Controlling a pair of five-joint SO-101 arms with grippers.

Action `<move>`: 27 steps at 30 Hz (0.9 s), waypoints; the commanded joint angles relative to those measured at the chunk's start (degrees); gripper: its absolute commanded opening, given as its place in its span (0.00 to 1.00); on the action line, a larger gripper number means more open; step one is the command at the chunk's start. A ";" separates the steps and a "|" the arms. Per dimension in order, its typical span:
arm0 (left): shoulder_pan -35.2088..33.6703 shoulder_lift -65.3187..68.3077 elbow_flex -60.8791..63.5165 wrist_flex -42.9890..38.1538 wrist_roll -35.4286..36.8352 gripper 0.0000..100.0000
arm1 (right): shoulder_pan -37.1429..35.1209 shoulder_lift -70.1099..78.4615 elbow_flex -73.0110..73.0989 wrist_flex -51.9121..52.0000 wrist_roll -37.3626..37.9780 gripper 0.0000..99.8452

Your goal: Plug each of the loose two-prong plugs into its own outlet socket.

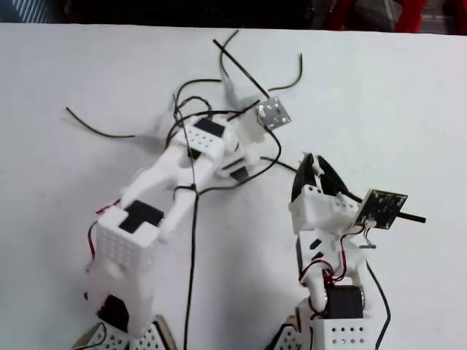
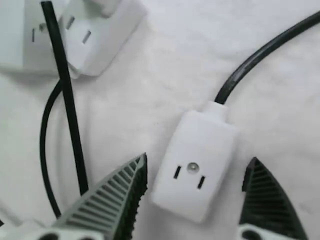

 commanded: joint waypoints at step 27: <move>7.60 -25.89 9.93 30.86 22.59 0.30 | -1.54 -0.66 -0.97 -0.84 0.70 0.02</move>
